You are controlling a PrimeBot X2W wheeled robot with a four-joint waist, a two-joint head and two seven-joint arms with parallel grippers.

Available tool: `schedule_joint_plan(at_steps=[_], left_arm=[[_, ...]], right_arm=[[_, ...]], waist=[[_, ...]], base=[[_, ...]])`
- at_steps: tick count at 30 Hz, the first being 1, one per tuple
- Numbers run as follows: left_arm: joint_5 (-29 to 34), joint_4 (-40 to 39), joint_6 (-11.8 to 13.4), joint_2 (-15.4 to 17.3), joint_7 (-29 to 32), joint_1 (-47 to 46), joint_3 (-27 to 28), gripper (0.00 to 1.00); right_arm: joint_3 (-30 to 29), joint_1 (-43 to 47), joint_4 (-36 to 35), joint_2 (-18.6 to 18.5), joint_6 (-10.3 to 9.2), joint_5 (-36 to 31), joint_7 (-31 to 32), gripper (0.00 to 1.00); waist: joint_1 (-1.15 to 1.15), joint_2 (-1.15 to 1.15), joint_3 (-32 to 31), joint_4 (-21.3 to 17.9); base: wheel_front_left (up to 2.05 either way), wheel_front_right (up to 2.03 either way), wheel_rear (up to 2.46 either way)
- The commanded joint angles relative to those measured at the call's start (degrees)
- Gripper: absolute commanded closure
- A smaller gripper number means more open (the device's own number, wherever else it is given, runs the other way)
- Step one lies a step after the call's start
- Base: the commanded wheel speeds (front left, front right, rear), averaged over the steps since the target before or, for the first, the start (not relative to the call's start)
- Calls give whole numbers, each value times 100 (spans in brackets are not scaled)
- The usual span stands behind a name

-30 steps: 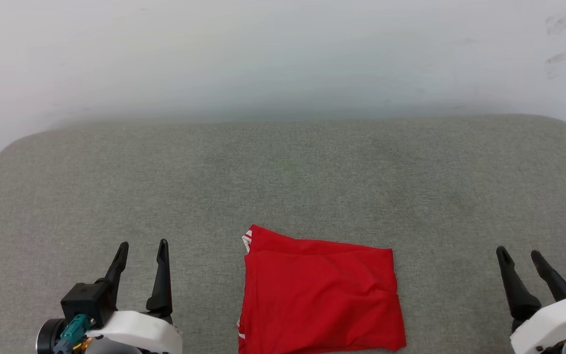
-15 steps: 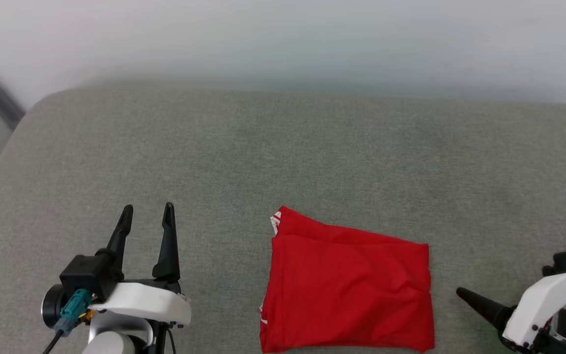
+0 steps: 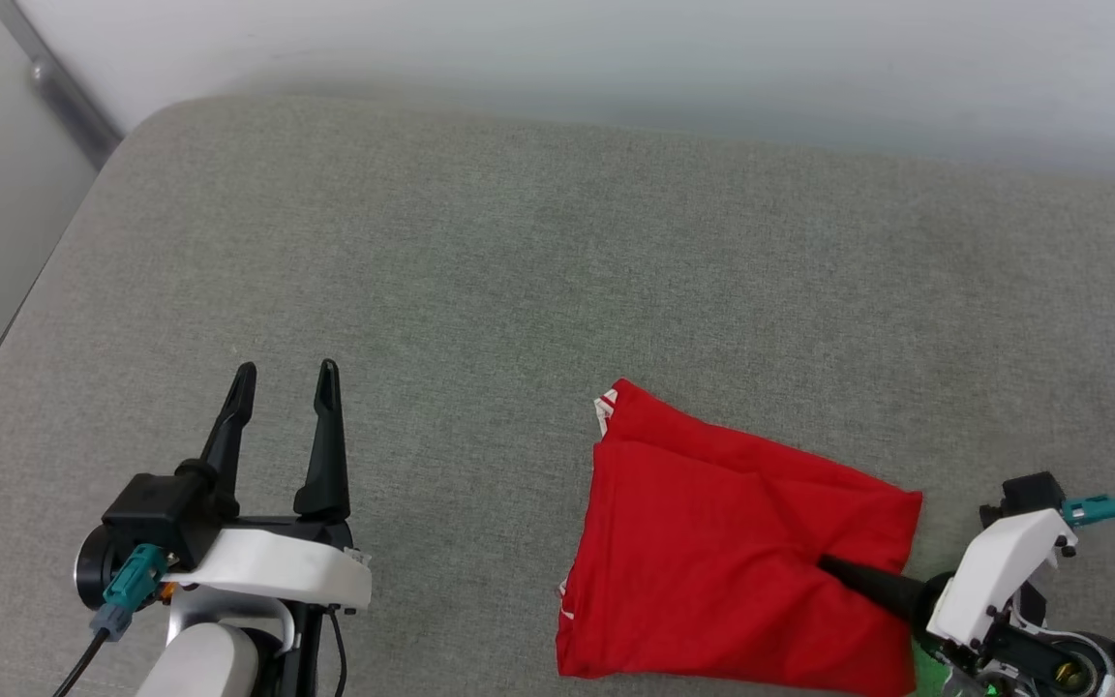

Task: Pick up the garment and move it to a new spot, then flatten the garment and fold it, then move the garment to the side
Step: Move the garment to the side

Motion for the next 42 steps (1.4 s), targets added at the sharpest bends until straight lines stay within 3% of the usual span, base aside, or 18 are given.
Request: schedule_joint_plan(at_steps=[1, 10, 15, 22, 27, 32, 42], left_arm=[[32, 12, -47, -14, -25, 30, 26, 0], [185, 130, -89, -48, -19, 295, 167, 0], [216, 70, -61, 18, -19, 488, 238, 0], [229, -62, -95, 22, -18, 503, 187, 0], [291, -170, -131, -4, -12, 270, 104, 0], [401, -290, -238, 60, 86, -129, -22, 0], [703, -590, -524, 238, 345, -1228, -272, 0]], right_arm=[[129, 116, 180, 75, -13, 32, 18, 100], [815, -92, -264, -446, -9, -250, -644, 100], [1301, -259, -318, -914, -9, -1009, -1063, 100], [1366, -637, -97, -1232, -9, -1983, -1232, 100], [1340, -1089, 59, -1243, -9, -2652, -1413, 100], [1136, -1727, 376, -1284, -9, -3166, -1750, 100], [136, -2939, 1095, -1738, -9, -4156, -2767, 100]], waist=[[0, 0, -37, 9], [0, 0, -483, -268], [0, 0, -683, -778], [0, 0, -571, -1733], [0, 0, -200, -2404], [0, 0, 441, -2836], [0, 0, 1802, -2876]], base=[[0, 0, 0], [0, 0, 0], [0, 0, 0], [0, 0, 0], [0, 0, 0], [0, 0, 0], [0, 0, 0]])
